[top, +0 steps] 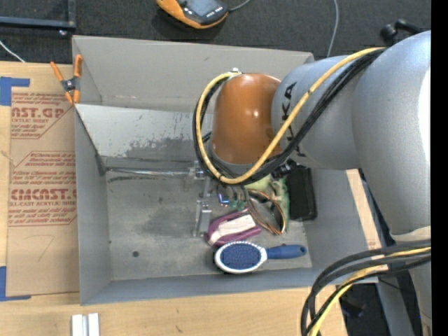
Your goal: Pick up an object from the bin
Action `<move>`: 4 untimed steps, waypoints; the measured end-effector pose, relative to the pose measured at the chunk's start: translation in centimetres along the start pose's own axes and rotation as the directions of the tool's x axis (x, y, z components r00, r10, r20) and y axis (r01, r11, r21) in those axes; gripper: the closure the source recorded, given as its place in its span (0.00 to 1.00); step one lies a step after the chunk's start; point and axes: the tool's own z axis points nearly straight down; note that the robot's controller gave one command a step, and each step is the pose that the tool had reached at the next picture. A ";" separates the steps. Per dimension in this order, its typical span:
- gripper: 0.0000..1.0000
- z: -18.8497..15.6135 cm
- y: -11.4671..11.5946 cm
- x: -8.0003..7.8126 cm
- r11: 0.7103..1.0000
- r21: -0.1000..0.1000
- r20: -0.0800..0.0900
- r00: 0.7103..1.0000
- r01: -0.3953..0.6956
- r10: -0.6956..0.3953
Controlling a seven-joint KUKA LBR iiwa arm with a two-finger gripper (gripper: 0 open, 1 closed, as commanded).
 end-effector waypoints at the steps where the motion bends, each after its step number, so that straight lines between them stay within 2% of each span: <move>1: 0.00 -0.5 -0.1 -0.2 1.000 -0.001 0.007 1.000 -0.002 0.002; 2: 0.00 6.5 -7.0 4.7 0.999 0.001 -0.006 0.999 0.040 -0.040; 3: 0.00 4.5 -1.5 -0.3 1.000 -0.004 0.014 1.000 0.027 -0.027; 4: 0.00 6.2 -6.0 1.8 1.000 0.001 -0.006 1.000 -0.005 0.005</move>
Offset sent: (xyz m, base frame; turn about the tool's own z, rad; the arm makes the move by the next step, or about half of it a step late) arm -0.0445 -0.0672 -0.0608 -0.0442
